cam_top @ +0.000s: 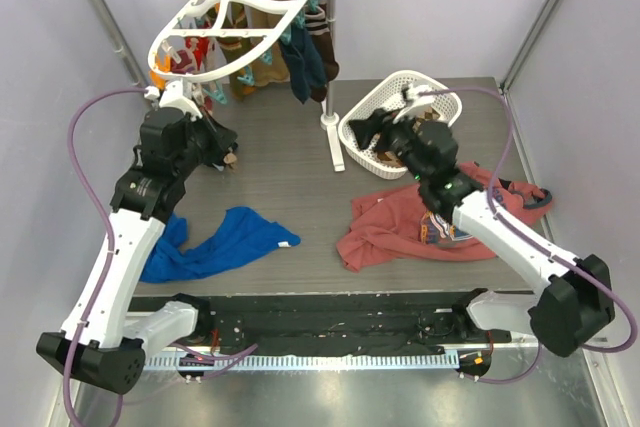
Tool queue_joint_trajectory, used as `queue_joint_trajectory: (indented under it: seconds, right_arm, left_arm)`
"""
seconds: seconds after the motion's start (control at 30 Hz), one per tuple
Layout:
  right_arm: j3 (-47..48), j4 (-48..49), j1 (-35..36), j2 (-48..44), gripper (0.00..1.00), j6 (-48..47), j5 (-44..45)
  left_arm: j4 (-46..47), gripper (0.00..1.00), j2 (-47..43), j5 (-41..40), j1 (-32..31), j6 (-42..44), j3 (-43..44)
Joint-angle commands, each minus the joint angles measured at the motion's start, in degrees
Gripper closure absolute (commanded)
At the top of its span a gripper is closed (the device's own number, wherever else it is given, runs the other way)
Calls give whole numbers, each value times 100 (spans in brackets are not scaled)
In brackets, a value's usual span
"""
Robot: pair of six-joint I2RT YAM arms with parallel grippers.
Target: Remove the socks clipped to the hanger
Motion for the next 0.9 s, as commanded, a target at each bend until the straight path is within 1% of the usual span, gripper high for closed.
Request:
queue_joint_trajectory:
  seconds: [0.0, 0.03, 0.13, 0.17, 0.2, 0.23, 0.27, 0.3, 0.33, 0.37, 0.43, 0.5, 0.6, 0.63, 0.67, 0.7, 0.77, 0.8, 0.83, 0.87]
  right_arm:
    - [-406, 1673, 968, -92, 35, -177, 333]
    - [-406, 1883, 1100, -30, 35, -159, 455]
    - [-153, 1833, 1469, 320, 35, -238, 579]
    - [-82, 1789, 1531, 383, 35, -256, 649]
    - [-29, 1753, 1636, 427, 35, -265, 685]
    - [59, 1692, 1681, 515, 35, -265, 720]
    - [77, 1674, 1733, 533, 35, -265, 781]
    - [86, 1665, 1786, 550, 35, -317, 799]
    - [103, 1648, 1821, 559, 35, -326, 825]
    - [112, 1630, 1839, 559, 35, -344, 843]
    - [103, 1595, 1866, 568, 35, -388, 843]
    - [103, 1569, 1892, 568, 35, -423, 852]
    - [147, 1499, 1927, 577, 35, -475, 817]
    - [147, 1481, 1936, 577, 35, -493, 817]
    - [173, 1454, 1945, 594, 35, -502, 799]
    - [174, 1428, 1962, 603, 35, -528, 791]
    - [165, 1402, 1997, 630, 35, -563, 773]
    - [165, 1410, 2006, 638, 35, -572, 764]
    - [148, 1428, 2032, 665, 35, -581, 764]
    - [147, 1437, 2050, 717, 35, -590, 747]
  left_arm:
    - [136, 100, -193, 550, 28, -378, -22]
    - [119, 100, -211, 515, 20, -379, -22]
    - [-57, 99, -255, -98, 20, -326, -66]
    - [-57, 86, -307, -283, 20, -291, -101]
    - [-31, 79, -316, -702, 20, -212, -188]
    - [-22, 72, -334, -907, 20, -177, -224]
    - [21, 62, -343, -1057, 20, -133, -251]
    - [74, 58, -334, -1302, 20, -37, -303]
    - [135, 53, -308, -1383, 20, 16, -330]
    - [275, 46, -281, -1444, 20, 60, -365]
    - [355, 41, -97, -1628, 20, 148, -392]
    - [408, 40, 78, -1726, 20, 219, -322]
    - [584, 41, 517, -1814, 20, 394, -207]
    - [619, 43, 597, -1840, 20, 412, -111]
    - [611, 50, 650, -1840, 20, 430, -58]
    - [532, 69, 764, -1779, 20, 482, 12]
    - [444, 85, 800, -1639, 20, 474, 179]
    - [426, 96, 739, -1551, 20, 474, 197]
    - [400, 99, 686, -1333, 28, 465, 206]
    - [365, 100, 625, -1226, 20, 439, 215]
